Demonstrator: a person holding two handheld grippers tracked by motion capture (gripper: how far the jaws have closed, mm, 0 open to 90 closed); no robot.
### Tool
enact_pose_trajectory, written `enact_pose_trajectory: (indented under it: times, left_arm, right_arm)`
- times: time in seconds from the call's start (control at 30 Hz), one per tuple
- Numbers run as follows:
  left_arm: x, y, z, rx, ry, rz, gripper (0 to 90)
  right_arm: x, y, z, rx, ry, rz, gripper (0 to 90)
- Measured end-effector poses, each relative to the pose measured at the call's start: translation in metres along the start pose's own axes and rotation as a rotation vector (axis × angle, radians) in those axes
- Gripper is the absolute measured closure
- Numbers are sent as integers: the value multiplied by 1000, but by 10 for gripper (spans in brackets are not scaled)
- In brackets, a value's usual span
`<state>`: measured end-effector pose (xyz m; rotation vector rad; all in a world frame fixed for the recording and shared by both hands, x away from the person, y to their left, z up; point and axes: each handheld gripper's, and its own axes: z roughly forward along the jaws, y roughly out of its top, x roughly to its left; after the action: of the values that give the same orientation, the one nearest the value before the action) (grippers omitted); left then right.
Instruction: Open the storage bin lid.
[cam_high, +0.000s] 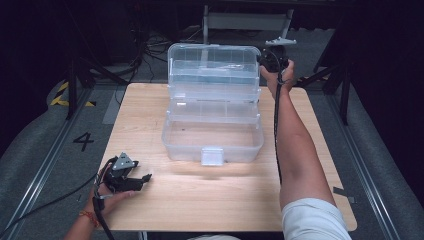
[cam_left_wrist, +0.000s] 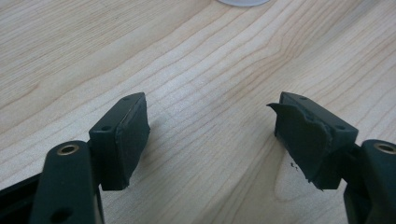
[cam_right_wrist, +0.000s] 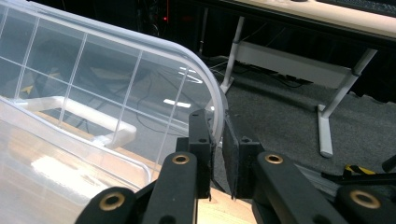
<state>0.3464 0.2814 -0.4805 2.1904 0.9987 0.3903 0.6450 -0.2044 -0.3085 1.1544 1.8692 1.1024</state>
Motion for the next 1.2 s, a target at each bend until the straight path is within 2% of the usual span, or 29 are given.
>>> enact_pose_trajectory:
  times: [0.43,0.77,1.03,1.2]
  left_arm:
    - [0,0,0,-1,7,1,266]
    - [0,0,0,-1,8,0,266]
    - [0,0,0,-1,8,0,266]
    - [0,0,0,0,7,0,266]
  right_arm:
    - [-4,-6,17,20,-4,26,822]
    - [-4,-5,20,43,-11,9,816]
    - [-7,-7,22,49,1,14,811]
    - [-8,-9,25,61,-2,-10,802]
